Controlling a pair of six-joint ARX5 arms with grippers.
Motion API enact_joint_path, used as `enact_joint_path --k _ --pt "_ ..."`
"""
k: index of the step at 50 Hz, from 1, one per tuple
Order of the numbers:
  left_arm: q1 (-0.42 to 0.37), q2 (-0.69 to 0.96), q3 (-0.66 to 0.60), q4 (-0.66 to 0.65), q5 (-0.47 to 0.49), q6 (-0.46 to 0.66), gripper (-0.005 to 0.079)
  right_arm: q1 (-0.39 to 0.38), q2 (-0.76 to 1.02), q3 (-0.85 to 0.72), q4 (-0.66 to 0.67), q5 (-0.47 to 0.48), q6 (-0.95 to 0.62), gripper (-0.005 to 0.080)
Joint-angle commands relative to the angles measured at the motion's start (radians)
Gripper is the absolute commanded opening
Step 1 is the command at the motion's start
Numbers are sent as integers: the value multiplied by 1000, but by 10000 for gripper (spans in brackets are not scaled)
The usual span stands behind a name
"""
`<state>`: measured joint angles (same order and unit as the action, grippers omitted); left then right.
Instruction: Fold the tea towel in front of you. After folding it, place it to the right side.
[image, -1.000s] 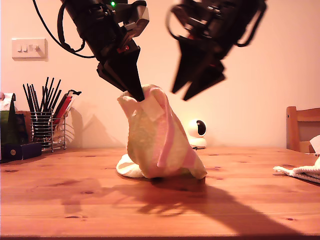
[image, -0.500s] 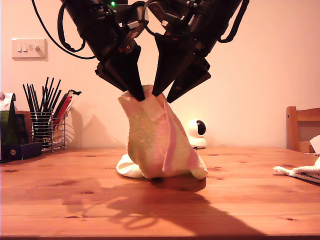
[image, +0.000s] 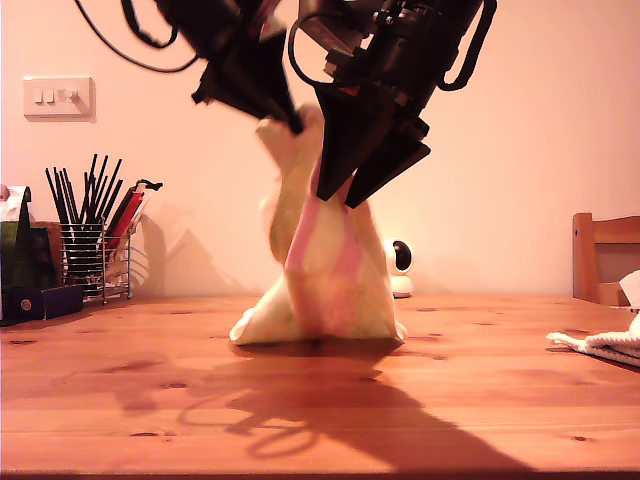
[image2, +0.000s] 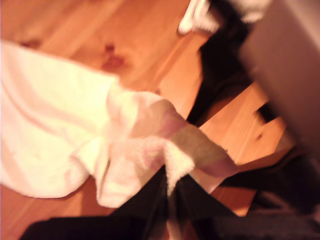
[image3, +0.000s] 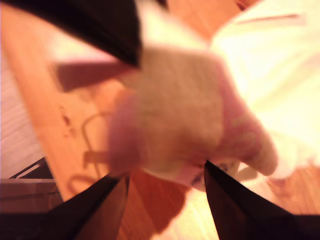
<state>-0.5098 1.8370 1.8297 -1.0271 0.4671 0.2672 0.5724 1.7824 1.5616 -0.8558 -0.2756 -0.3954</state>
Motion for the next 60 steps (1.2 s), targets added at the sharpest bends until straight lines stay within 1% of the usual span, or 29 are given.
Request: enact_joint_path --k 1,11,18,25,31,32,36,43,51,55,60 --pt "1 -6 -15 -10 9 -7 -21 17 21 -8 5 2 15 428" --pt "1 2 -15 -23 10 -7 -21 18 21 -7 -34 -9 45 428" --pt "6 16 -16 -26 -2 -6 -21 17 5 -7 -74 -60 60 428" --pt "12 28 -16 -30 3 -11 -21 16 -35 -7 -69 -80 84 428" --pt "12 29 -16 -23 36 -42 -21 16 -43 -7 -55 -79 114 428" --pt "12 29 -16 -24 40 -64 -21 15 -43 -7 -55 -79 118 428" --pt "12 29 -16 -27 50 -95 -21 14 -43 -7 -51 -63 140 428" --pt "13 35 -16 -33 52 -115 -21 15 -45 -7 -51 -44 169 428" --pt "13 35 -16 -53 56 -138 -21 14 -45 -7 -48 34 204 428" --pt "13 35 -16 -58 91 -156 -21 14 -45 -7 -37 77 206 423" --pt "23 35 -16 -61 134 -164 -21 14 -45 -7 -16 106 213 420"
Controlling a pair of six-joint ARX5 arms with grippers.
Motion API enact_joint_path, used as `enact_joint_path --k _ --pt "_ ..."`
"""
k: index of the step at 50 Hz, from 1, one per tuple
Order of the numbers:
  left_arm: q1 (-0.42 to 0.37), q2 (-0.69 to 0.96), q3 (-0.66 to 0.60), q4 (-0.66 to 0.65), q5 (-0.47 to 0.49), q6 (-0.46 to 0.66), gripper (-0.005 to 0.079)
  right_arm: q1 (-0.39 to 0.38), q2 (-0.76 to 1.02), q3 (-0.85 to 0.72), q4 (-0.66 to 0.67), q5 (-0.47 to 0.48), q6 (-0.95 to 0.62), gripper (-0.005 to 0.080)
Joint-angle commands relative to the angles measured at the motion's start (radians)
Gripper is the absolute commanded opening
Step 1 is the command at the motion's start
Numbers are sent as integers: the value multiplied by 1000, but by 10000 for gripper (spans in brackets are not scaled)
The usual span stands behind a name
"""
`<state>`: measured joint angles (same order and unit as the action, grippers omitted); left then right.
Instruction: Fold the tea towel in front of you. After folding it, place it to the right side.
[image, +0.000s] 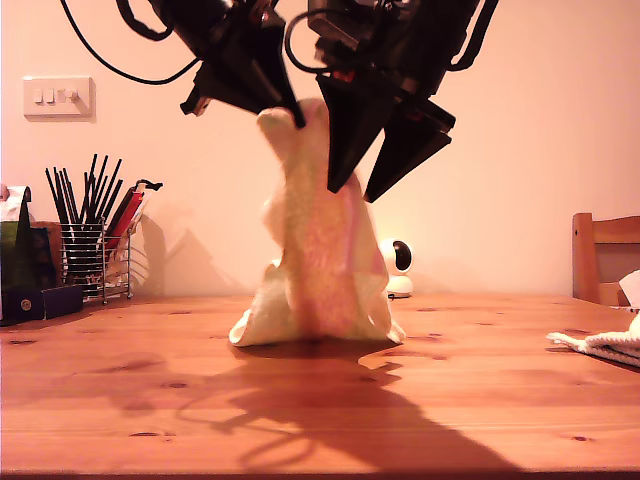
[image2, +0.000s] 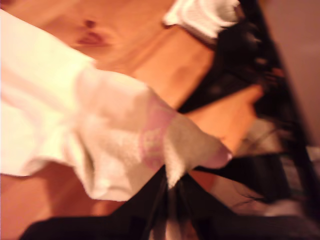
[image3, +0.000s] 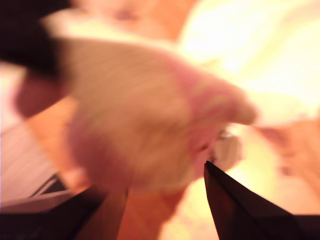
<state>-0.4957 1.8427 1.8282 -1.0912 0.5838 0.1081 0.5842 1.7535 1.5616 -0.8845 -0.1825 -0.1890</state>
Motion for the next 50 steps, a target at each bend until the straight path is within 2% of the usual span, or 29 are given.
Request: enact_joint_path --k 1,5,14,20,36,41,48,50 --pt "11 30 -14 2 24 -6 -21 3 -16 -7 14 18 6 420" --pt "21 30 -14 -5 42 -7 -21 3 -16 -7 13 37 6 407" --pt "51 29 -14 -8 95 -14 -21 3 -16 -7 9 104 2 319" --pt "69 29 -14 -8 120 -17 -21 3 -16 -7 9 135 -2 311" --pt "90 29 -14 -4 92 -23 -21 10 -16 -7 4 152 -40 273" --pt "92 29 -14 -8 89 -21 -21 13 -16 -7 5 146 -47 197" --pt "92 29 -14 -2 89 -21 -21 18 -16 -7 3 138 -77 -23" --pt "92 29 -14 -1 89 -9 -21 18 -16 -7 2 138 -81 -10"
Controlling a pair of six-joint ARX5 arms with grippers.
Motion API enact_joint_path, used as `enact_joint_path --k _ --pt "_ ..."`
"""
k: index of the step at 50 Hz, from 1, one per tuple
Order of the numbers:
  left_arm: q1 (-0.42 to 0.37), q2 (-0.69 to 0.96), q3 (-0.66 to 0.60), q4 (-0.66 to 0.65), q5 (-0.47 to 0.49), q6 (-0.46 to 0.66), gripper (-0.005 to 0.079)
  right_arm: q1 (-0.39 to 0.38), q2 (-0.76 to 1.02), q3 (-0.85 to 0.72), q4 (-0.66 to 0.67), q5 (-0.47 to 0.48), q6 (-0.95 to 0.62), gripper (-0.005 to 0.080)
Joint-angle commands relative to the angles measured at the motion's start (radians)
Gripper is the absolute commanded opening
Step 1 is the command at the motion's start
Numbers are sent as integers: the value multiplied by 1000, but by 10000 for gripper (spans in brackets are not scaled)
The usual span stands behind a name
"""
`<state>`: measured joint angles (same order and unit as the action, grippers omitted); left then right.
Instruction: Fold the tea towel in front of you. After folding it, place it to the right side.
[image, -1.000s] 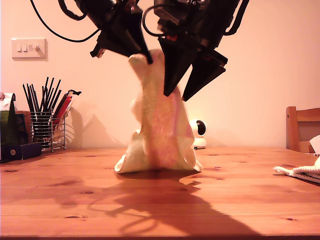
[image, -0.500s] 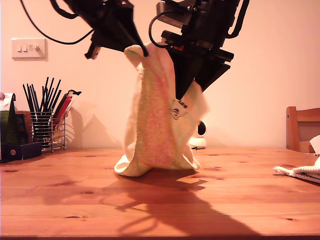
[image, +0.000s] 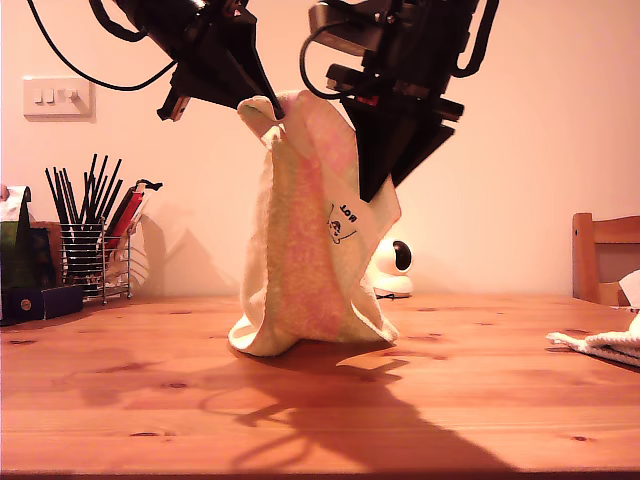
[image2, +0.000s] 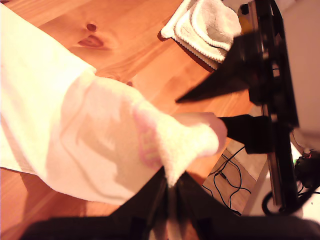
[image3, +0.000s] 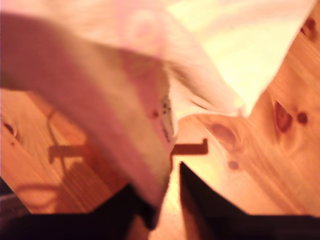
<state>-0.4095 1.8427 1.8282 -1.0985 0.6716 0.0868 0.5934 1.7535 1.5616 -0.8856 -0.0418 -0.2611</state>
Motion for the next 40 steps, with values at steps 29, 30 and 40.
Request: enact_joint_path --k 29,30,40 --pt "-64 29 -14 -2 -176 290 308 3 -27 12 31 -20 -70 -12" --pt "-69 29 -14 -4 -176 304 308 1 -27 12 39 -20 -72 -12" --pt "-127 29 -14 -35 -175 306 310 -34 -27 23 74 -41 -77 -12"
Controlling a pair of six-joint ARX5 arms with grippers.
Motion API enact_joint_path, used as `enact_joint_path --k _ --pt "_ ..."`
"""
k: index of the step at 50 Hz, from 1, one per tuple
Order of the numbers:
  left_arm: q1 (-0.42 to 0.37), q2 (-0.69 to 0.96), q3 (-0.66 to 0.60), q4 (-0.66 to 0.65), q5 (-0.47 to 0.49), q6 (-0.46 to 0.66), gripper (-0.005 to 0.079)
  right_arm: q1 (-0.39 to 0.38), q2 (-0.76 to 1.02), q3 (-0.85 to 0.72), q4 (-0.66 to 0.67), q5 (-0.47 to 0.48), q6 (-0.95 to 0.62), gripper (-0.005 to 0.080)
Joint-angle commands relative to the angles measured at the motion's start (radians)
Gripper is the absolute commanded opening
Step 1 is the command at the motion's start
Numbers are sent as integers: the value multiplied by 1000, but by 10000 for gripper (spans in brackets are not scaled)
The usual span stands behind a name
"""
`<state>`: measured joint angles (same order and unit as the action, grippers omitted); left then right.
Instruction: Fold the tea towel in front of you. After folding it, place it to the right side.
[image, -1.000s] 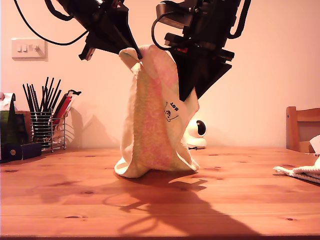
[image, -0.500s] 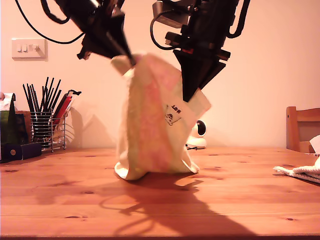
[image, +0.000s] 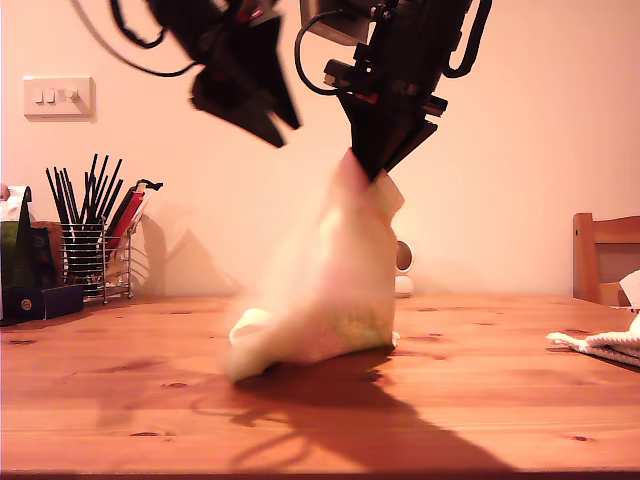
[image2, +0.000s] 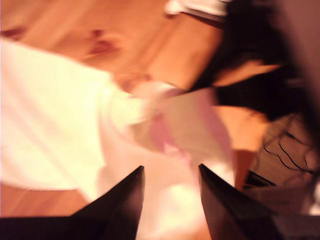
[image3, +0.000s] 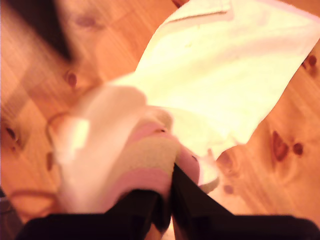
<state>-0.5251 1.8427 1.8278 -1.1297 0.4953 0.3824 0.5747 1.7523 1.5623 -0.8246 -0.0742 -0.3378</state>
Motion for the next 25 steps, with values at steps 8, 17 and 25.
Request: enact_joint_path --k 8,17,25 --pt "-57 29 -14 -35 -8 -20 309 -59 -26 40 14 -58 3 -12" --pt "-101 29 -54 -20 -78 -96 304 -94 -26 71 11 -89 32 -12" --pt "-134 29 -133 93 -177 -206 277 -107 -26 90 13 -111 58 -12"
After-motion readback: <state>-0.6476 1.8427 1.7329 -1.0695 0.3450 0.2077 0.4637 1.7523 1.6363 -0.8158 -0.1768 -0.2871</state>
